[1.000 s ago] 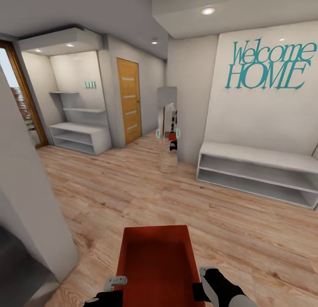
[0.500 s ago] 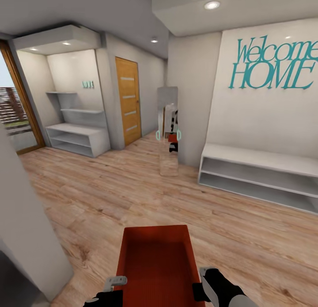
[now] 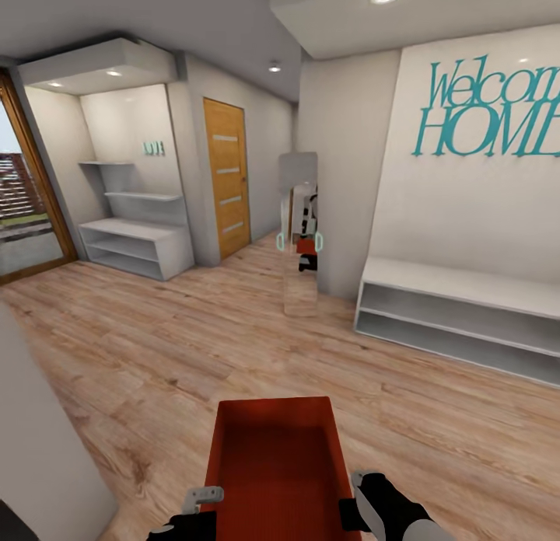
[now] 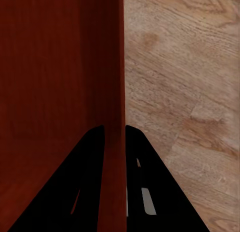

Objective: Move the two storage containers from the living room to the garage. In the garage, place one container on the floor and stack the other container on top of it (either order is fine).

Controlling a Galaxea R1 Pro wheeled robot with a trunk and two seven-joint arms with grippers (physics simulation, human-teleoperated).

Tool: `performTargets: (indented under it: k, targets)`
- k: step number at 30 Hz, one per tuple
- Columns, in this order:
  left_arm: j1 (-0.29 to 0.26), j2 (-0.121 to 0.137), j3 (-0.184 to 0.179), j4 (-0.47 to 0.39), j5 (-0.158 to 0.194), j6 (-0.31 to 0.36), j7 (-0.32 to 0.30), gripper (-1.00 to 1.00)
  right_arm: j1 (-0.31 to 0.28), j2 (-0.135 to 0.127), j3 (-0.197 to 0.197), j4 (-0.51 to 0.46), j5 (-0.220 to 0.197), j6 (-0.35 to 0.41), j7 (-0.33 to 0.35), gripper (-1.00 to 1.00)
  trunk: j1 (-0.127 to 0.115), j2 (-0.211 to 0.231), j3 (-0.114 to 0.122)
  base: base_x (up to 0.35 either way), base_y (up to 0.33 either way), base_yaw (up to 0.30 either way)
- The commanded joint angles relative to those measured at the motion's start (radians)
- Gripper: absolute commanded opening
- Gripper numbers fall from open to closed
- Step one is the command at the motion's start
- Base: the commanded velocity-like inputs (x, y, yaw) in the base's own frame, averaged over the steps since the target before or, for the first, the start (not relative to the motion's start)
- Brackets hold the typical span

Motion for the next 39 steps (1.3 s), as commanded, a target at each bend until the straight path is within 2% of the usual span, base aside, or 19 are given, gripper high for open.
performTargets:
  k: [1,39]
  targets:
    - [-0.001,0.002,-0.022,-0.005,0.015,-0.040,0.004,-1.00,0.000,-0.022,0.019,0.001,-0.021,0.022,-0.003,-1.00,0.001,-0.001,-0.002,0.291,0.000,0.112]
    - [-0.001,0.002,-0.022,-0.005,0.015,-0.040,0.004,-1.00,0.000,-0.023,0.019,0.001,-0.021,0.022,-0.003,-1.00,0.001,-0.001,-0.015,0.291,0.000,0.061]
